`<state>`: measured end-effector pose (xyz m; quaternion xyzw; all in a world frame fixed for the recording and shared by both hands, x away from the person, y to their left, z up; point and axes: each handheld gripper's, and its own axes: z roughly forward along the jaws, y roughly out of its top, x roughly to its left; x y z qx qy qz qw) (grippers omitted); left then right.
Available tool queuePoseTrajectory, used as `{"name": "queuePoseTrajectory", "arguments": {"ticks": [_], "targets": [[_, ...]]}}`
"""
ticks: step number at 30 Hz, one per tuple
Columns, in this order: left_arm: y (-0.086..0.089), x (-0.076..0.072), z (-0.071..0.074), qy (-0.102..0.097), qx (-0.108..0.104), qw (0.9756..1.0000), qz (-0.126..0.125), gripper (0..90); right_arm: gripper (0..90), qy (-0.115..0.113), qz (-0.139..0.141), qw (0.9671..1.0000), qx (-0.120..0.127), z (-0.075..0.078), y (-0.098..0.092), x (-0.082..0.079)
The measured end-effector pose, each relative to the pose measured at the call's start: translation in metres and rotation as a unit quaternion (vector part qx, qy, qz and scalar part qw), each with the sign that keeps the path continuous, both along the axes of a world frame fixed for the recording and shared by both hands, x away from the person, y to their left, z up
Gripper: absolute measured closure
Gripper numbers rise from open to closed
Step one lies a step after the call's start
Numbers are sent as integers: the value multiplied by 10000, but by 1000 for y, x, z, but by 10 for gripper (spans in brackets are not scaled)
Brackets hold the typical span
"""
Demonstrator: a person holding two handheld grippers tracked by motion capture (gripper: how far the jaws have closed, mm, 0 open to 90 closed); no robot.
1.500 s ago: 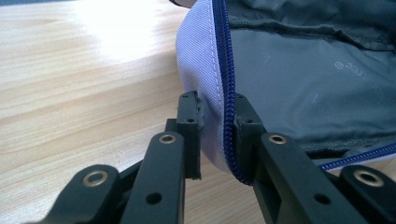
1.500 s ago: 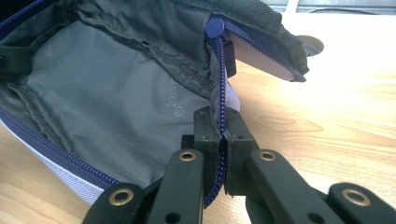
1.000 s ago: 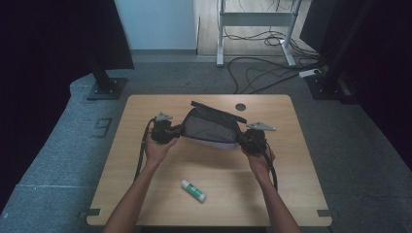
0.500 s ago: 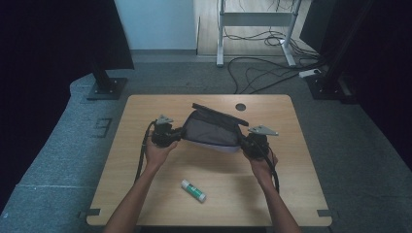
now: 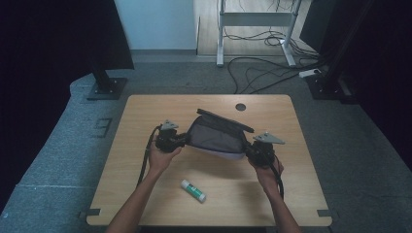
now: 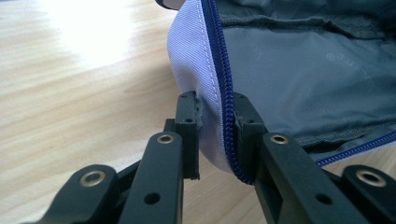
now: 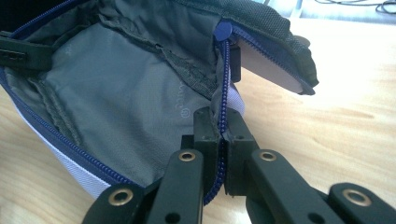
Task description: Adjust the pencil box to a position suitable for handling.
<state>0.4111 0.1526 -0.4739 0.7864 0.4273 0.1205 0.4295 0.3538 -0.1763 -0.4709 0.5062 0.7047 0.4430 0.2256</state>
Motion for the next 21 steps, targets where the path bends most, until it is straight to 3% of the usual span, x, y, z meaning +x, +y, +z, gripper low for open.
{"name": "queuePoseTrajectory", "arguments": {"ticks": [21], "targets": [[-24,1,-32,464,258,9983,-253,732,849,504,-104,9986,-88,-39,-20,-1]]}}
